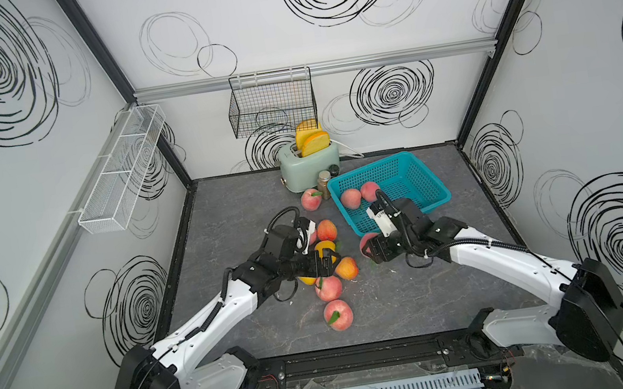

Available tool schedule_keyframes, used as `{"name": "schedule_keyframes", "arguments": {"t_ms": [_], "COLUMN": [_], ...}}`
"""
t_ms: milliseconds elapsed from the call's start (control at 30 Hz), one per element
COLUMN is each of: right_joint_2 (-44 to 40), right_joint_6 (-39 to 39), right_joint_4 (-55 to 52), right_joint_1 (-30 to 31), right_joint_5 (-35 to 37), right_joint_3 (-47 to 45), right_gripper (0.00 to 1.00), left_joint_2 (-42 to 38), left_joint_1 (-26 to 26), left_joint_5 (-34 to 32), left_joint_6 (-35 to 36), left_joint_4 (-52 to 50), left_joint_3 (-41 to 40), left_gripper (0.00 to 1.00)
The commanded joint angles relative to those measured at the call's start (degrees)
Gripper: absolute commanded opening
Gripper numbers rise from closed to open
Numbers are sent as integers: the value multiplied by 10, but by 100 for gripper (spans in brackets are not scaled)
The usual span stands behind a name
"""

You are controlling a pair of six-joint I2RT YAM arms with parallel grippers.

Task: Put the peaches into the basket
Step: Pick up the peach from the center of the board, then place the peach in the basket.

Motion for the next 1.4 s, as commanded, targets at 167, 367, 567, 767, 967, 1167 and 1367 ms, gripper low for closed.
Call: {"name": "schedule_keyframes", "arguments": {"t_ms": [167, 367, 567, 767, 967, 1167, 1367], "right_joint_2": [19, 47, 69, 101, 136, 178, 227], "right_joint_6": [-35, -59, -75, -87, -85, -94, -109], "right_joint_4": [-7, -8, 6, 25, 56, 69, 75], "right_joint_1": [-45, -83, -132, -174, -201, -229, -249], "right_joint_5": [-7, -10, -14, -12, -9, -2, 13], "right_joint_3": [51, 87, 103, 120, 132, 162, 204], "right_gripper": [68, 68, 68, 68, 68, 68, 68], "left_joint_2": [15, 35, 65, 95, 124, 151, 186], "left_joint_1": [22, 24, 23, 19, 8, -2, -3], "left_joint_5": [18, 27, 46, 52, 33, 17, 14], "left_joint_6": [32, 26, 7, 8, 11, 19, 18], "left_joint_4": [19, 45, 82, 114, 143, 148, 149], "left_joint_3": [43, 57, 78, 98, 108, 141, 182], "left_gripper": [98, 98, 98, 98, 98, 98, 98]}}
